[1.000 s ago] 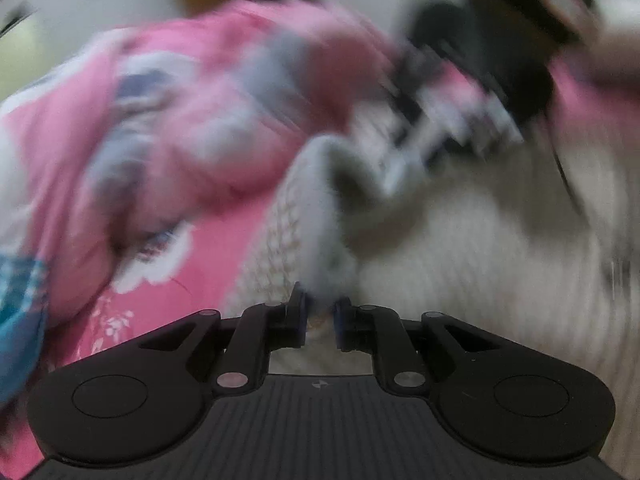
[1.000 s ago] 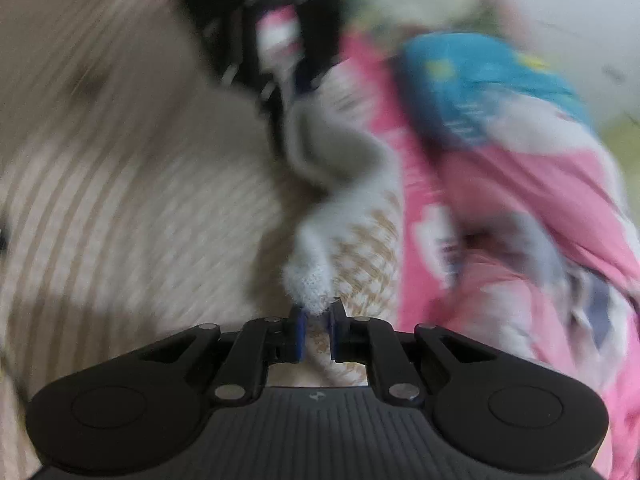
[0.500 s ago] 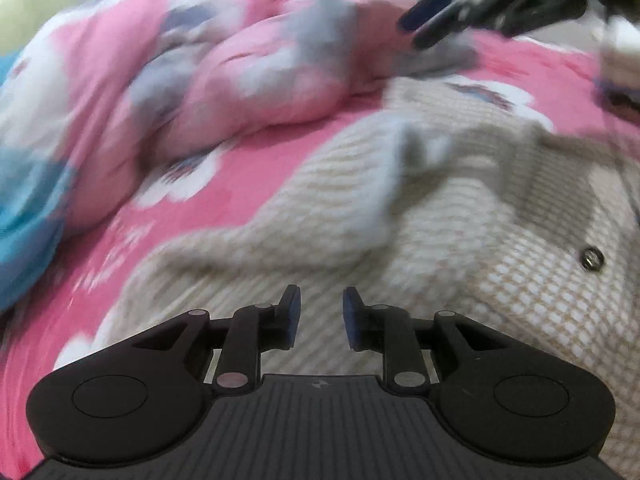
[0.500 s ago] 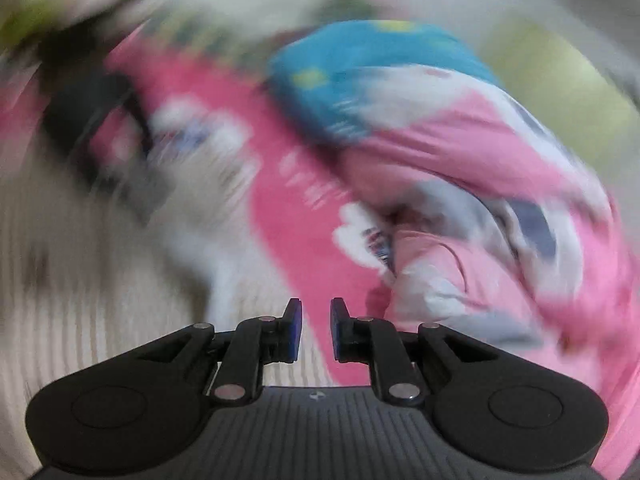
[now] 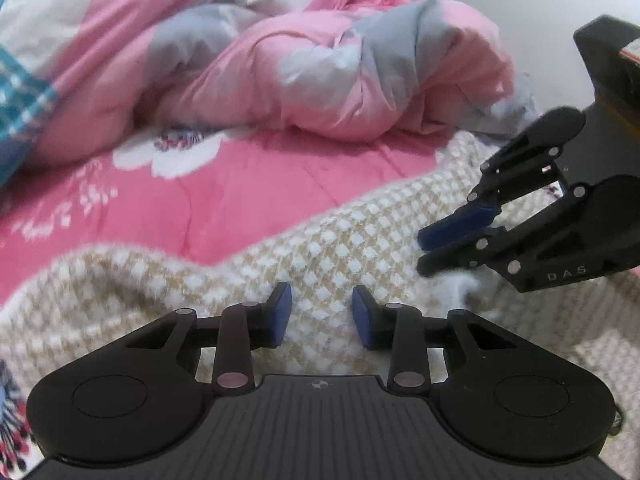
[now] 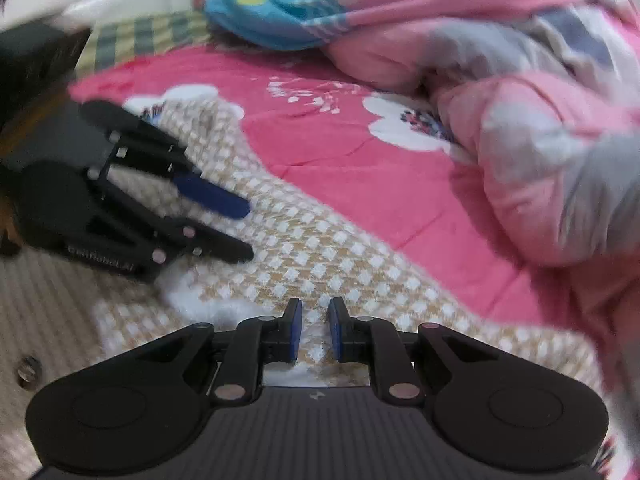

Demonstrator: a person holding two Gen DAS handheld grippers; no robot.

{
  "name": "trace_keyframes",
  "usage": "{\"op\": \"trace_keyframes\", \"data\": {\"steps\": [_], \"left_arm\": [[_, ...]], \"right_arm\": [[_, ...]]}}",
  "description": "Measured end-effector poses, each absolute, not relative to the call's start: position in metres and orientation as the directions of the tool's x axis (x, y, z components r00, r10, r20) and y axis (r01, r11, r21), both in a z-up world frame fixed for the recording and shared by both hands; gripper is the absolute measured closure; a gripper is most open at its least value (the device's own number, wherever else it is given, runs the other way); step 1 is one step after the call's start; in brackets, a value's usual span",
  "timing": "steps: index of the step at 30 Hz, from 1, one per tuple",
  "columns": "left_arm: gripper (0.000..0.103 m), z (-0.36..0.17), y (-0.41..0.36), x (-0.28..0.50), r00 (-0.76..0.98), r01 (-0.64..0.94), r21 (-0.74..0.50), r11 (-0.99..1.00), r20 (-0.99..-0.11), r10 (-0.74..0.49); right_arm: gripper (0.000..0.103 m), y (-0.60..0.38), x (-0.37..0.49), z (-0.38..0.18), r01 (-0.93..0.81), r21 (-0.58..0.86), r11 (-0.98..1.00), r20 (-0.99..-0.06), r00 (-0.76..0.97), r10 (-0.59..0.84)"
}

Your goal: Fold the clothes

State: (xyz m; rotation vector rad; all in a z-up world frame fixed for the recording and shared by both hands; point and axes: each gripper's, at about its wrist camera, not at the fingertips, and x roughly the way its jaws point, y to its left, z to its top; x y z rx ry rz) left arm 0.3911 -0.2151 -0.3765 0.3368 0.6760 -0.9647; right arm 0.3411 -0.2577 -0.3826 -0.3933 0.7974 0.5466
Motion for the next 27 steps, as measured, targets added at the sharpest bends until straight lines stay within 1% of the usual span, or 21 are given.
{"op": "trace_keyframes", "data": {"steps": [2,5,7,11,13,16,17,18,19,20,22,23,25,27], "left_arm": [[0.068,-0.377,-0.217,0.394,0.406,0.834,-0.018,0.551,-0.655,-0.637],[0.068,-0.384,-0.22,0.398,0.446,0.819,0.007,0.573,-0.637,-0.629],[0.068,-0.387,-0.219,0.398,0.462,0.813,0.018,0.582,-0.629,-0.625],[0.068,-0.379,-0.218,0.378,0.493,0.825,0.12,0.552,-0.63,-0.6],[0.068,-0.369,-0.214,0.374,0.496,0.825,0.128,0.551,-0.632,-0.596],[0.067,-0.351,-0.208,0.369,0.505,0.824,0.116,0.554,-0.594,-0.626],[0.066,-0.35,-0.21,0.367,0.487,0.834,0.103,0.542,-0.599,-0.636],[0.066,-0.355,-0.212,0.364,0.467,0.846,0.104,0.523,-0.617,-0.634],[0.066,-0.365,-0.216,0.36,0.444,0.862,0.121,0.493,-0.649,-0.618],[0.066,-0.372,-0.218,0.354,0.441,0.871,0.149,0.469,-0.66,-0.609],[0.065,-0.384,-0.215,0.339,0.478,0.869,0.235,0.436,-0.628,-0.614],[0.065,-0.384,-0.214,0.336,0.483,0.867,0.244,0.434,-0.625,-0.613],[0.065,-0.369,-0.212,0.344,0.466,0.865,0.184,0.468,-0.64,-0.61],[0.064,-0.352,-0.206,0.353,0.459,0.853,0.111,0.51,-0.625,-0.632]], "right_arm": [[0.088,-0.251,0.336,-0.386,-0.604,-0.189,0.774,-0.745,0.602,0.287],[0.088,-0.246,0.341,-0.389,-0.574,-0.216,0.79,-0.724,0.637,0.264],[0.088,-0.247,0.344,-0.392,-0.549,-0.198,0.812,-0.716,0.647,0.263],[0.087,-0.246,0.332,-0.388,-0.541,-0.216,0.813,-0.702,0.664,0.255],[0.087,-0.248,0.326,-0.372,-0.539,-0.205,0.817,-0.697,0.666,0.265],[0.087,-0.257,0.318,-0.351,-0.511,-0.144,0.848,-0.641,0.701,0.314],[0.087,-0.258,0.318,-0.352,-0.512,-0.12,0.85,-0.647,0.69,0.324],[0.087,-0.257,0.318,-0.361,-0.515,-0.097,0.852,-0.673,0.665,0.325],[0.086,-0.255,0.318,-0.376,-0.519,-0.079,0.851,-0.716,0.624,0.314],[0.086,-0.254,0.316,-0.391,-0.522,-0.071,0.85,-0.742,0.597,0.305],[0.086,-0.252,0.306,-0.394,-0.52,-0.107,0.848,-0.723,0.626,0.293],[0.086,-0.25,0.304,-0.39,-0.521,-0.123,0.845,-0.722,0.631,0.284],[0.086,-0.253,0.307,-0.371,-0.504,-0.093,0.859,-0.715,0.634,0.295],[0.086,-0.265,0.311,-0.352,-0.43,-0.044,0.902,-0.662,0.688,0.296]]}}
